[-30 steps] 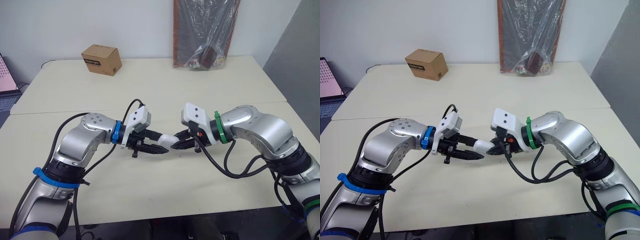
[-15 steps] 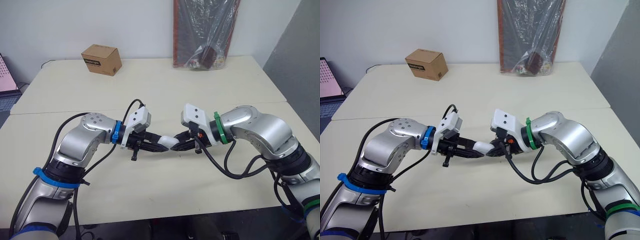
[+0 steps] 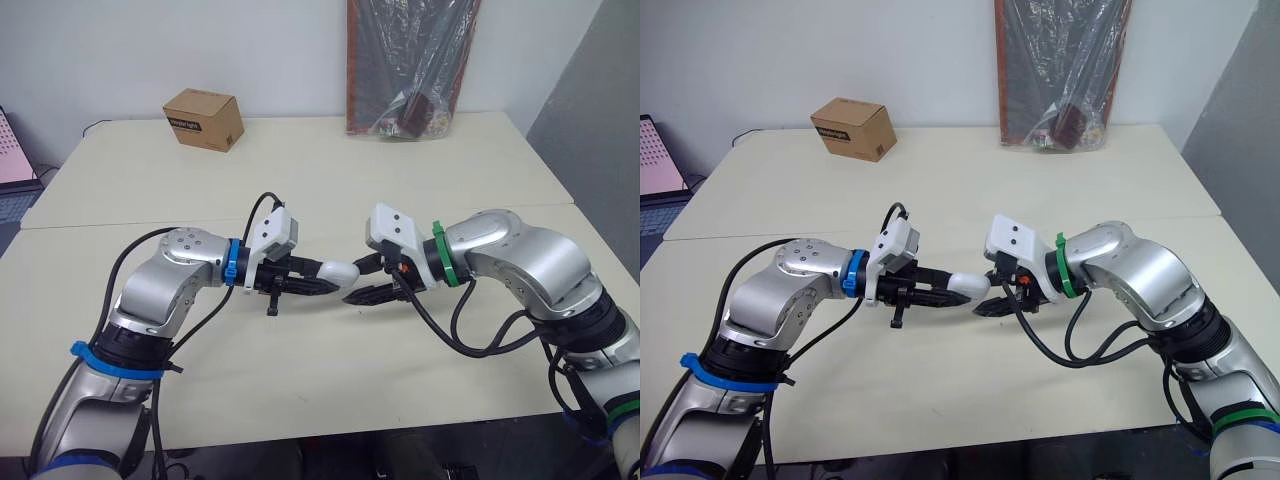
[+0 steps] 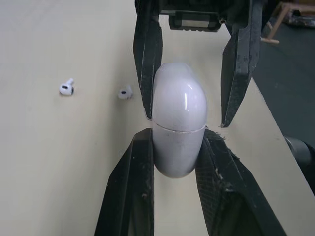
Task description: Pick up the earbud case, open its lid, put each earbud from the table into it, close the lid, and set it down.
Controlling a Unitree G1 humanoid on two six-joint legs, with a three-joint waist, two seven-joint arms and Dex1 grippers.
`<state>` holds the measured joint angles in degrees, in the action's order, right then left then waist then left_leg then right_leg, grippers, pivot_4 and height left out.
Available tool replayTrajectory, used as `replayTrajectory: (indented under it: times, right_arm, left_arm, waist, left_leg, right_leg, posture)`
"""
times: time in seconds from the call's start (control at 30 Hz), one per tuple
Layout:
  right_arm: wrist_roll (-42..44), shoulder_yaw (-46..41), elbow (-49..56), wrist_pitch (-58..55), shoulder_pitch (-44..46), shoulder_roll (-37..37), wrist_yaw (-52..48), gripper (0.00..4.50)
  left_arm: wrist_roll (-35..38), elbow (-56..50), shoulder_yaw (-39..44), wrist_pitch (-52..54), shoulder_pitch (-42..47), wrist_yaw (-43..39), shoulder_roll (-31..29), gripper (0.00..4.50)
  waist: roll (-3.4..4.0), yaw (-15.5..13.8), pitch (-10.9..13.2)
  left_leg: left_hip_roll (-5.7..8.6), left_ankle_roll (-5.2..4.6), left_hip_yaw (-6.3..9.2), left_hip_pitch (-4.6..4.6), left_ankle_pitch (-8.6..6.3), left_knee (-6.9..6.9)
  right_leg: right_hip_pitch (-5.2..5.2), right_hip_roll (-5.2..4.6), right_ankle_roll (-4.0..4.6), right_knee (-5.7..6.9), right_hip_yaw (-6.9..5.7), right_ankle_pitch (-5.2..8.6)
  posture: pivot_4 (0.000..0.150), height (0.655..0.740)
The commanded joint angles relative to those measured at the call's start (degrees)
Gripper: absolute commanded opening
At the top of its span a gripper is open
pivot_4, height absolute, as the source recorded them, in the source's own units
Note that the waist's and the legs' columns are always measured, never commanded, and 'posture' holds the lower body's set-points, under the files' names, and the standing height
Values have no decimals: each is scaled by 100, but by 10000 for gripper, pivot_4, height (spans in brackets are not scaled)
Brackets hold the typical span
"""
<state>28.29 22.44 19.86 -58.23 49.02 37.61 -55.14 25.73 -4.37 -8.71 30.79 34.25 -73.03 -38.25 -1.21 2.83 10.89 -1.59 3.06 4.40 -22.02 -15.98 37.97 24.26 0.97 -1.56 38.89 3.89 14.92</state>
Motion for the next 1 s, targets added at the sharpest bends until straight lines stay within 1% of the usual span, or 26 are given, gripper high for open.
replayTrajectory:
  times: [0.03, 0.1, 0.2, 0.37, 0.53, 1.0]
  right_arm:
    - [-75, -628, 314, 220, -223, -213, 570, 24202]
    - [-118, -879, 589, 207, -483, -256, 905, 24202]
    - [-53, -1007, 843, 39, -757, -365, 1224, 24202]
    - [103, -1117, 1057, -24, -1101, -724, 1596, 24202]
    - [127, -1152, 1038, -106, -1130, -938, 1796, 24202]
    - [-101, -1060, 561, 66, -1011, -1091, 1971, 24202]
  left_arm:
    - [133, 63, 277, -107, -82, 36, 6, 7605]
    - [167, 129, 372, -226, -249, 108, 104, 7605]
    - [375, 358, 570, -363, -408, 70, 325, 7605]
    - [310, 740, 608, -544, -520, 130, 505, 7605]
    - [419, 876, 644, -604, -450, 38, 650, 7605]
    - [610, 651, 636, -500, -515, -264, 577, 7605]
  waist:
    - [0, 2, 0]
    - [0, 1, 0]
    - [0, -10, 0]
    - [-1, -11, -1]
    - [-1, -6, -1]
    - [-1, 7, -1]
  left_leg:
    - [0, 0, 0, 1, 0, 0]
    - [1, 0, 1, 1, 0, 0]
    - [3, 1, 1, -1, 0, 0]
    - [2, 0, 4, 4, 0, 2]
    - [3, 1, 3, 5, 1, 4]
    - [3, 1, 3, 5, 0, 2]
  right_leg:
    - [0, 0, 0, 2, 0, 0]
    - [0, 0, 0, 4, 0, 0]
    - [0, -3, 1, 5, 0, -1]
    - [-3, -2, 2, 8, -2, -1]
    - [-6, -1, 1, 7, -1, -1]
    - [-6, -1, 2, 7, -1, -1]
  posture:
    - [1500, 7400]
    - [1500, 7400]
    - [1500, 7400]
    - [1500, 7400]
    - [1500, 7400]
    - [1500, 7400]
